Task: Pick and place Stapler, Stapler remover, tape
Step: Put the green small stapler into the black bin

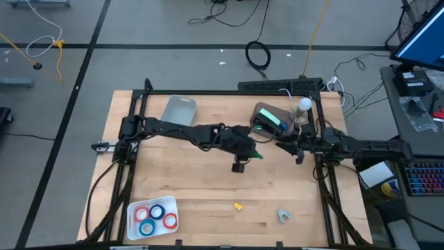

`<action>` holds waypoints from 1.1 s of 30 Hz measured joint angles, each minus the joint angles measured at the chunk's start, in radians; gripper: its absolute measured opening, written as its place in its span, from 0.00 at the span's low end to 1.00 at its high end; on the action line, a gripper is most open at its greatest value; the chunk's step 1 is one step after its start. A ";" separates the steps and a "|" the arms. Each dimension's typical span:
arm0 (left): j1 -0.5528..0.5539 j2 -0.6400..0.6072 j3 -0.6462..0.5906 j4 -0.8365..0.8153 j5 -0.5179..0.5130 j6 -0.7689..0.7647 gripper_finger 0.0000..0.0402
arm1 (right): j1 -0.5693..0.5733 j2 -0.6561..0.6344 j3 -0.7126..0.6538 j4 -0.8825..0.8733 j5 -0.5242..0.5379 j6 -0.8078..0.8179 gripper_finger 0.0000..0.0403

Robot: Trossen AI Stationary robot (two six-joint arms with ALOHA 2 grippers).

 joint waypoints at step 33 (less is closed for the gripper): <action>0.000 -0.002 0.002 0.100 -0.062 -0.208 0.18 | 0.000 0.371 0.000 0.294 -0.055 -0.137 0.33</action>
